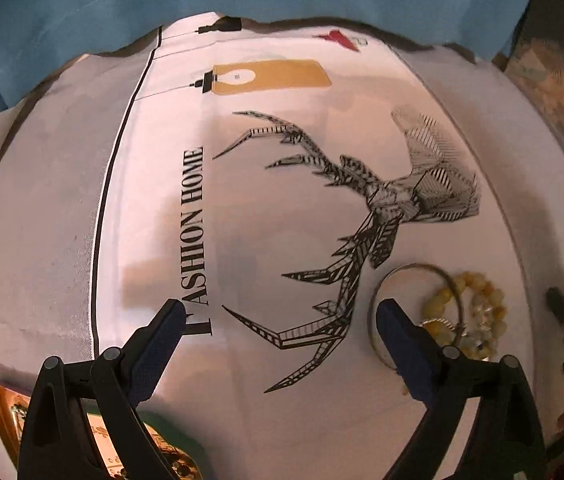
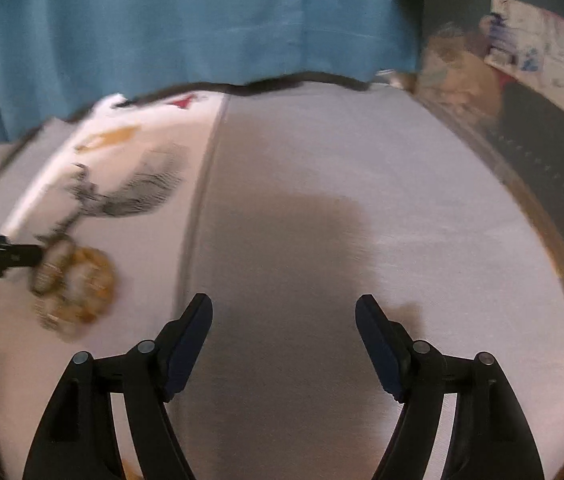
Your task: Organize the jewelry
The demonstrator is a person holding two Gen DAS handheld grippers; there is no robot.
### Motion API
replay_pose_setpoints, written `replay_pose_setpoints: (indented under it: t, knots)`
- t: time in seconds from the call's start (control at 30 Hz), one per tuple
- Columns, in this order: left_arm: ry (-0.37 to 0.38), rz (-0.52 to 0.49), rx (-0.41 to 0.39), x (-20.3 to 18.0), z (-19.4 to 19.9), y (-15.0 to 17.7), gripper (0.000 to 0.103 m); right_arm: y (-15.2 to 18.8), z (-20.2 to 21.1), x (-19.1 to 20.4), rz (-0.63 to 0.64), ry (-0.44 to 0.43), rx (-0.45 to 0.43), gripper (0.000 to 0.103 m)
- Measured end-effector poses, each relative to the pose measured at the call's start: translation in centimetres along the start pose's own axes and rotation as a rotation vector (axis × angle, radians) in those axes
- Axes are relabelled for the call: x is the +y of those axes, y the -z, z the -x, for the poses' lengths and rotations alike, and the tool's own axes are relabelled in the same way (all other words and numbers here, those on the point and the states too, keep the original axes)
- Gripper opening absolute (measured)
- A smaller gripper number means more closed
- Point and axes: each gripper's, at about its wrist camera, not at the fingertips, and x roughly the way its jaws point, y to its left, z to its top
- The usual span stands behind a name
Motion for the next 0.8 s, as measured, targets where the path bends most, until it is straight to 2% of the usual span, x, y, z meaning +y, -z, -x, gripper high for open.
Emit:
replay_pose_setpoints:
  t: [0.1, 0.23, 0.3, 0.37, 0.43, 0.47, 0.67, 0.8]
  knots:
    - [0.003, -0.001, -0.008, -0.2, 0.2, -0.3, 0.095, -1.5, -1.0, 3.5, 0.053, -0.112, 0.009, 0.075]
    - [-0.02, -0.032, 0.013, -0.7, -0.6, -0.6, 0.095, -1.9, -2.2, 6.1, 0.118, -0.114, 0.019, 0.075]
    - [-0.031, -0.027, 0.026, -0.6, -1.3, -0.6, 0.095, -2.3, -2.8, 7.5, 0.138, -0.143, 0.008, 0.075]
    - [-0.037, -0.023, 0.019, -0.5, -1.3, -0.5, 0.095, -2.4, -3.1, 7.8, 0.146, -0.116, 0.027, 0.075]
    - [-0.015, -0.026, 0.006, -0.5, -0.8, -0.5, 0.095, -2.4, -2.9, 7.8, 0.137, -0.123, 0.029, 0.075]
    - [-0.013, -0.026, 0.001, -0.5, -0.6, -0.5, 0.095, -2.5, -2.6, 7.5, 0.108, -0.166, 0.017, 0.075]
    - [-0.031, -0.015, 0.011, 0.0, -1.3, -0.7, 0.096, -2.3, -3.5, 7.9, 0.131, -0.135, 0.033, 0.075]
    - [-0.055, -0.009, 0.007, 0.7, -1.6, -0.6, 0.098, -2.2, -3.8, 6.8, 0.123, -0.051, 0.028, 0.076]
